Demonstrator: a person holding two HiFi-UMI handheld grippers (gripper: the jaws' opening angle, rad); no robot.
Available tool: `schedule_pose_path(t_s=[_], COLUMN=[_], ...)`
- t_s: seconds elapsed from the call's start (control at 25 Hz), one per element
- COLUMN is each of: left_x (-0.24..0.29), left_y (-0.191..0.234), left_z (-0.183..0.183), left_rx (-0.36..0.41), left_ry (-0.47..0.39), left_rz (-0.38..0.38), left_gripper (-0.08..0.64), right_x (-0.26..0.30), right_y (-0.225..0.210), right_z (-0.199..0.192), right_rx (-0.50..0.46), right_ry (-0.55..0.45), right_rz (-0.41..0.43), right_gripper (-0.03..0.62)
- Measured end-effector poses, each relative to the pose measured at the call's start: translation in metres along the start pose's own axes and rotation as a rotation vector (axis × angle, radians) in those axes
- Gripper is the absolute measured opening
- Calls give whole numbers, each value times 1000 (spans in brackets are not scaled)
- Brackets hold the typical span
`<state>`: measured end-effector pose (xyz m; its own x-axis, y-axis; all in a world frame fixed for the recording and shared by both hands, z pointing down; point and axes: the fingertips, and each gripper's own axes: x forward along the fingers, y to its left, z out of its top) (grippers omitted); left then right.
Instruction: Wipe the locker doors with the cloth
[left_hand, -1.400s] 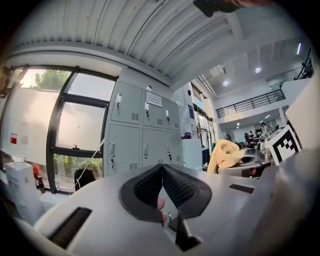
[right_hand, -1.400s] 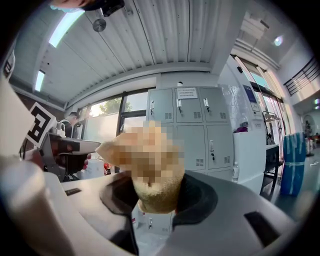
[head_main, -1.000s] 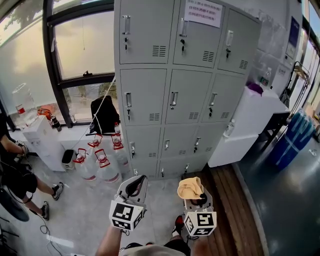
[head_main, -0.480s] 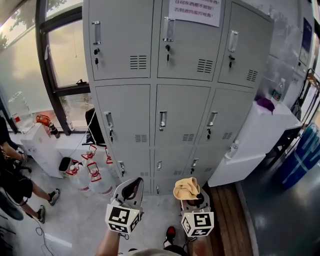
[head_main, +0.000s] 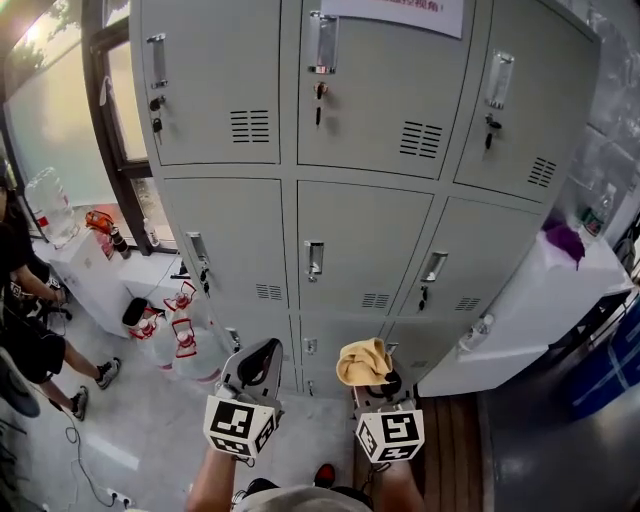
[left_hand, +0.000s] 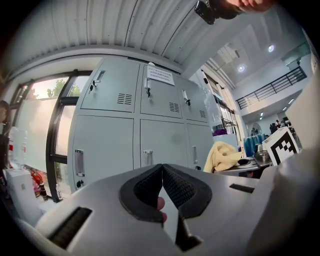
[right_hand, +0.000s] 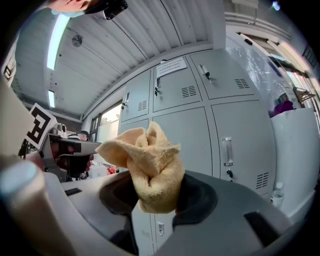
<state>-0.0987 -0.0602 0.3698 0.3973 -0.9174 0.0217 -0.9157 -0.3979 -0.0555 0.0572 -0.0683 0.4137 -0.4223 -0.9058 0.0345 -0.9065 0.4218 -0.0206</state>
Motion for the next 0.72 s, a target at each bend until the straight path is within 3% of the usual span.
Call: schedule_pose_path(t_s=[0.28,0.72], left_x=[37,68], left_y=[11,50], left_z=[5,23], left_rx=[7,17], left_ry=[-3,-20], left_rz=[79,156], left_gripper=[23,23], right_x=[44,118], right_y=[-16,-12], right_z=[26,97], right_rx=[-13,-14], right_ry=[-42,-140], right_rz=[93,181], right_gripper=[183,183])
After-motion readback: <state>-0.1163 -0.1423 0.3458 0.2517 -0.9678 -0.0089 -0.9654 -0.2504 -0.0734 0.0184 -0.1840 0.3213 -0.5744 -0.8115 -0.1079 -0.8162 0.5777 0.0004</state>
